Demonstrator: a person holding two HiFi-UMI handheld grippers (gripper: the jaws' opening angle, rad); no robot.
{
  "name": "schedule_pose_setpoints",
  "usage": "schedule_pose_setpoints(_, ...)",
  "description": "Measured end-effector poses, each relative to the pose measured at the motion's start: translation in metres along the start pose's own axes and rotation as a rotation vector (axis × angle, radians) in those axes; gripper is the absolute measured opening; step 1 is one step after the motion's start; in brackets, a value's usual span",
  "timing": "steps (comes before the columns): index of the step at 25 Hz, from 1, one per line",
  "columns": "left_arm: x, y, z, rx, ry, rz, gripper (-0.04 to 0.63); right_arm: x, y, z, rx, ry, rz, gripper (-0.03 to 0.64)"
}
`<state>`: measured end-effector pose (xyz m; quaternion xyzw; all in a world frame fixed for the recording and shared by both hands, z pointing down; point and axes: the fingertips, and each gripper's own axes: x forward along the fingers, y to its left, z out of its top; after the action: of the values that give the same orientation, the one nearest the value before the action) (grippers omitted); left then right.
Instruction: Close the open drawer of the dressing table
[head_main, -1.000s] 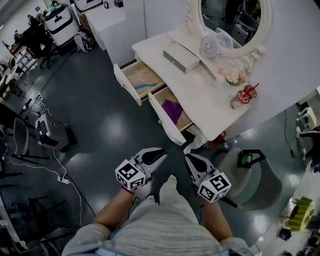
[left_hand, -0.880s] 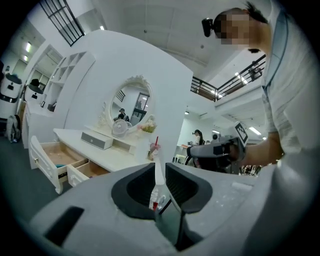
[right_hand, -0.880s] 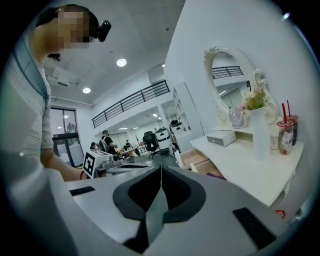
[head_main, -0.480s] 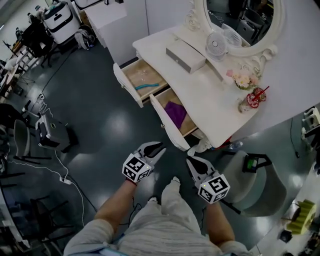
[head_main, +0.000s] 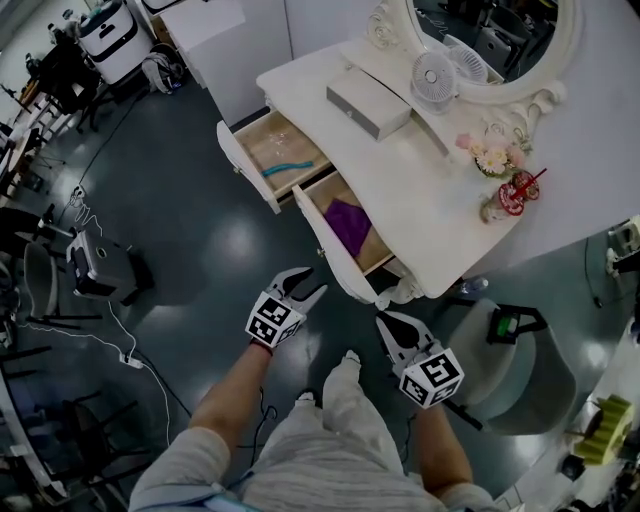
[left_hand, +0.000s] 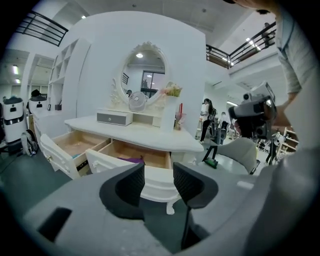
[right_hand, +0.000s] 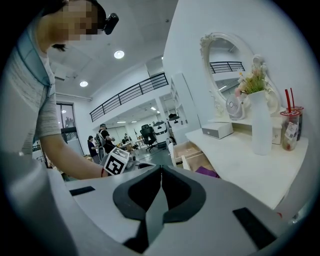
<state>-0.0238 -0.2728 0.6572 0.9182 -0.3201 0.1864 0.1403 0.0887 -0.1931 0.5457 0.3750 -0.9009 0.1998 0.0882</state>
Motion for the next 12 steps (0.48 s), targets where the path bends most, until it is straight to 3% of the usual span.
schedule_pose_setpoints(12,0.044,0.041,-0.028,0.07,0.138,0.051,0.179,0.003,-0.018,-0.006,0.003,0.015,0.008,0.011)
